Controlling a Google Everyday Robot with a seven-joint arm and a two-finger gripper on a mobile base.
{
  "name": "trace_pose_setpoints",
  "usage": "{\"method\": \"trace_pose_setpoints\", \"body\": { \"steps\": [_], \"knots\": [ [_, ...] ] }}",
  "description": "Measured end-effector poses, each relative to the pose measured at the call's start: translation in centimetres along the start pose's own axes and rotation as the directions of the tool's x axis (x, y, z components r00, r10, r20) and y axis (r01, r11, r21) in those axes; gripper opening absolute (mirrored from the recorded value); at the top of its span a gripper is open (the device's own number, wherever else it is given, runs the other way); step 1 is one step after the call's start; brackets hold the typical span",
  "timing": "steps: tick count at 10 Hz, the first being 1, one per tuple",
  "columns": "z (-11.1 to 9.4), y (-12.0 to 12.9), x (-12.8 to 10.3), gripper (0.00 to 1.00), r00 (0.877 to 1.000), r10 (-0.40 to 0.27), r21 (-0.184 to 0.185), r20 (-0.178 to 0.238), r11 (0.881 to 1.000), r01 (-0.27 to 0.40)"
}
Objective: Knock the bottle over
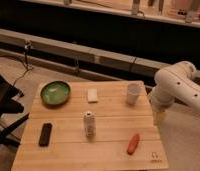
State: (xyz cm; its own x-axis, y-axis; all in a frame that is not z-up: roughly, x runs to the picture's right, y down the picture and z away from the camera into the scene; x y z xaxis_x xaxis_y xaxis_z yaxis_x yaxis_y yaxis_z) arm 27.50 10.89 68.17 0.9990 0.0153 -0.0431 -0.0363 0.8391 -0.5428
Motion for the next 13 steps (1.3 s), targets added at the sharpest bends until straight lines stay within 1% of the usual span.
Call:
{"method": "trace_pose_setpoints", "body": {
  "steps": [3,8,13],
  "knots": [
    [-0.2,0.2,-0.8,0.80,1.000,-0.016,-0.002,0.003,1.000,0.016],
    [-0.3,0.3,-1.2,0.80,1.000,-0.026,0.000,0.002,1.000,0.026],
    [-0.6,0.5,-2.0,0.80,0.999,-0.045,0.003,0.003,0.999,0.045]
  ]
}}
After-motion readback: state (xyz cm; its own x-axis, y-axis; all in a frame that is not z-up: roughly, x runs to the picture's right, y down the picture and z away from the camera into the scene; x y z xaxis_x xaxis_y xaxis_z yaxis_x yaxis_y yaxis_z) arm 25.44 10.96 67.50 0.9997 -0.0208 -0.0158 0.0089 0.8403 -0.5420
